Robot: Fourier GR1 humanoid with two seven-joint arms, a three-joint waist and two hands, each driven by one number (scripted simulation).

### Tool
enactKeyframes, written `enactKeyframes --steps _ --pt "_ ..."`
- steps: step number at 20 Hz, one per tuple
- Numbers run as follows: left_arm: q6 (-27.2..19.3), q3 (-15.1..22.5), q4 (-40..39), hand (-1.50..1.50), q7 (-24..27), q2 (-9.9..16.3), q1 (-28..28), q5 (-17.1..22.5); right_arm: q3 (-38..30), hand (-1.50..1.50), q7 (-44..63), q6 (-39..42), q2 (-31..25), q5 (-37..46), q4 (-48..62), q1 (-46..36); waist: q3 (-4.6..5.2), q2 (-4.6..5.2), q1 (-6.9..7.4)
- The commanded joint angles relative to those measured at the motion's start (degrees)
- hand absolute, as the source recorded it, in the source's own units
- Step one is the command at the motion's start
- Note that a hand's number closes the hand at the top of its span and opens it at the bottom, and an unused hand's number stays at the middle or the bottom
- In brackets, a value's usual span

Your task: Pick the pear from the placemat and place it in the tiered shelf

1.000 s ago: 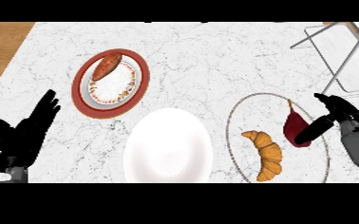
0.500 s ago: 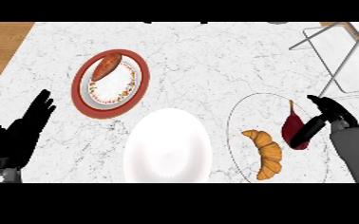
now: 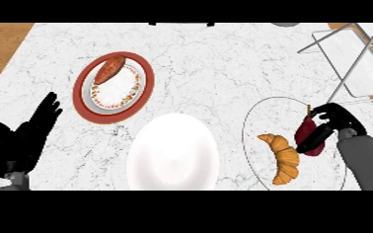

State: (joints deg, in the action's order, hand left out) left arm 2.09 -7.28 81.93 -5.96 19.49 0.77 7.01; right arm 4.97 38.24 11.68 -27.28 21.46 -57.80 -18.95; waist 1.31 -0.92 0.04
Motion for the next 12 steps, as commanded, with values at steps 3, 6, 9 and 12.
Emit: enactKeyframes --steps 3,6,9,12 --pt "1.99 -2.23 -2.84 0.0 1.76 0.34 -0.22 1.03 0.31 1.5 -5.98 -2.69 -0.96 4.49 3.36 1.67 -1.33 1.02 0.16" --pt "-1.14 -0.71 -1.44 0.0 -0.8 -1.77 -2.01 -1.57 -0.64 1.5 -2.54 -3.7 -0.32 5.93 -0.26 -0.96 -1.32 0.96 0.09" --pt "-0.14 -0.36 -0.75 0.0 2.37 -2.84 1.44 -2.71 -2.3 1.5 -1.61 -4.94 -1.01 6.52 -6.19 2.6 -1.31 0.88 -0.07" --pt "1.86 -0.07 -0.44 0.0 1.65 -2.06 0.7 -1.01 -2.29 1.5 10.17 -11.23 0.19 12.58 -1.07 -9.51 -1.29 1.21 1.48"
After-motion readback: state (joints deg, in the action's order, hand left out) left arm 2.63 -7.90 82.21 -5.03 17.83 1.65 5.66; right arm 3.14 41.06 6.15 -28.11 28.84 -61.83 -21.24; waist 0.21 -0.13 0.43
